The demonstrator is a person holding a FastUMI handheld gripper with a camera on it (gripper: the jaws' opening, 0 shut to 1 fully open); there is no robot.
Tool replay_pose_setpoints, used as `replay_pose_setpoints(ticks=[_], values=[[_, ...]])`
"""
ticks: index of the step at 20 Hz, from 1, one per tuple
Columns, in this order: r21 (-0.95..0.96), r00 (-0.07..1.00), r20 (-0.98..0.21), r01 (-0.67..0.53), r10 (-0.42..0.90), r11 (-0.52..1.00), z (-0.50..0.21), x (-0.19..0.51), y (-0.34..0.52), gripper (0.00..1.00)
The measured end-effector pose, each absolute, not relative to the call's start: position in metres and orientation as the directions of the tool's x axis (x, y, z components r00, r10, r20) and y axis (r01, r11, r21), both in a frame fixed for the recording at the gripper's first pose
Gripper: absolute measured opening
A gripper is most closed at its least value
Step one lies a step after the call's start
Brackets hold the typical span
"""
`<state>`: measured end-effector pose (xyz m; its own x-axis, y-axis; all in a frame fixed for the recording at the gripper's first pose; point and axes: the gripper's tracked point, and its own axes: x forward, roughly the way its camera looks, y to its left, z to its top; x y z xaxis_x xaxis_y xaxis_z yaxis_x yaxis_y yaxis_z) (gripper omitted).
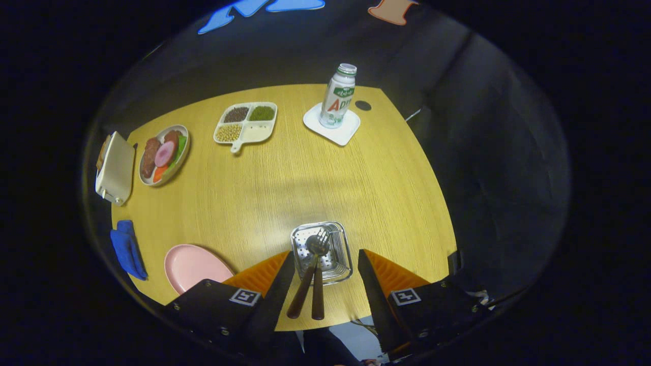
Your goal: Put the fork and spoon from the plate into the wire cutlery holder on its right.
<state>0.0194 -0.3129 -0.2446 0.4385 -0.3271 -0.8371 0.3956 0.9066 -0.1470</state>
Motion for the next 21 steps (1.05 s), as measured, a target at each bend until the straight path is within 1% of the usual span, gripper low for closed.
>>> replay_pose_setpoints(ticks=[4, 7, 10, 12, 15, 18, 21], values=[[-0.105, 0.639, -0.681, 0.398, -0.358, 0.911, -0.203, 0.037, -0.306, 0.78], [-0.048, 0.806, -0.482, 0.368, -0.344, 0.929, -0.158, 0.063, -0.295, 0.78], [-0.001, 0.908, -0.279, 0.324, -0.312, 0.946, -0.106, 0.068, -0.277, 0.78], [0.009, 0.945, -0.15, 0.296, -0.291, 0.955, -0.071, 0.063, -0.27, 0.8], [0.002, 0.963, -0.001, 0.271, -0.271, 0.963, -0.036, 0.061, -0.259, 0.81], [0.013, 0.959, 0.11, 0.261, -0.261, 0.965, -0.007, 0.057, -0.25, 0.81], [0.03, 0.953, 0.167, 0.249, -0.251, 0.968, 0.005, 0.057, -0.242, 0.81]])
